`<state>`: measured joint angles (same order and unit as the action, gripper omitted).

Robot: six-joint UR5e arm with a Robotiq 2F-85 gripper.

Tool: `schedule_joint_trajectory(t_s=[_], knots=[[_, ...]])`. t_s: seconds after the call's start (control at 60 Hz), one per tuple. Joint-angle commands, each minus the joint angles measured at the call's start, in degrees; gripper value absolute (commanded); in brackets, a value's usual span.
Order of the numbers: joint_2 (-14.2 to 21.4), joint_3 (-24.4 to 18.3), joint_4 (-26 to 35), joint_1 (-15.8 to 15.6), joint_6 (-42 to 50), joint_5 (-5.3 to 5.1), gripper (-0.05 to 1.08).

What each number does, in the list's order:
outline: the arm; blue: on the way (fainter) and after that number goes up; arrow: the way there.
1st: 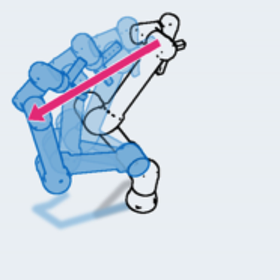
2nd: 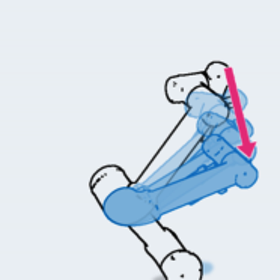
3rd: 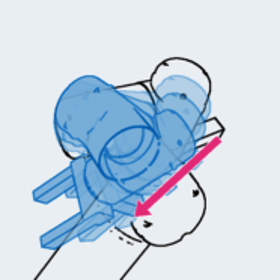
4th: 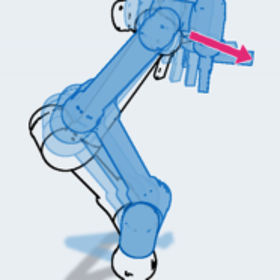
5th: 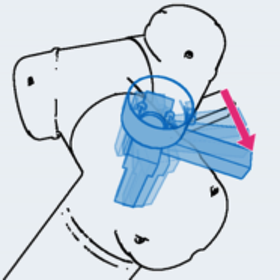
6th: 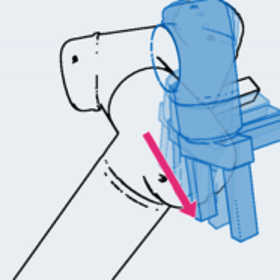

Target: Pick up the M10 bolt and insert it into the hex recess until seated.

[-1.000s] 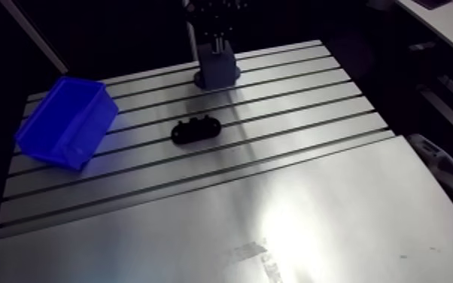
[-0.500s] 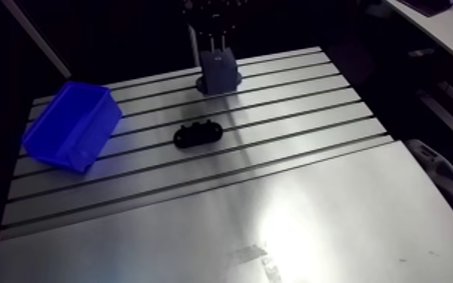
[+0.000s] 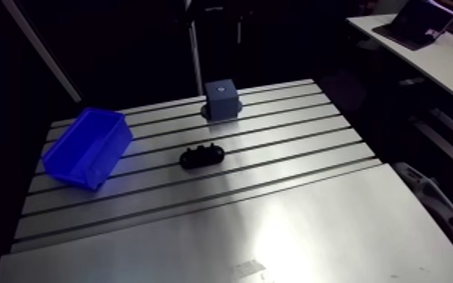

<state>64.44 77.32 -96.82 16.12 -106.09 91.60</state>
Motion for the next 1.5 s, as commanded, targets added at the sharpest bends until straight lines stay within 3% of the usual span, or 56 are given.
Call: schedule_joint_trajectory(t_s=[0.017,0.217,0.35,0.45,0.517,0.783,1.167,1.5], knots=[[5.28,-4.06,10.24,-1.54,3.21,0.37,0.00],[9.85,-3.20,10.38,-5.32,3.37,0.39,0.00],[10.80,-3.35,10.46,-6.86,3.94,0.55,0.00],[11.32,-3.22,10.73,-8.38,4.18,2.14,0.00],[11.61,-2.88,10.57,-8.30,4.25,2.48,0.00],[12.99,-1.63,10.28,-8.12,4.18,1.97,0.00],[20.25,3.41,10.12,-8.38,5.32,1.52,0.00],[23.32,5.80,6.61,-8.29,5.32,0.37,0.00]])
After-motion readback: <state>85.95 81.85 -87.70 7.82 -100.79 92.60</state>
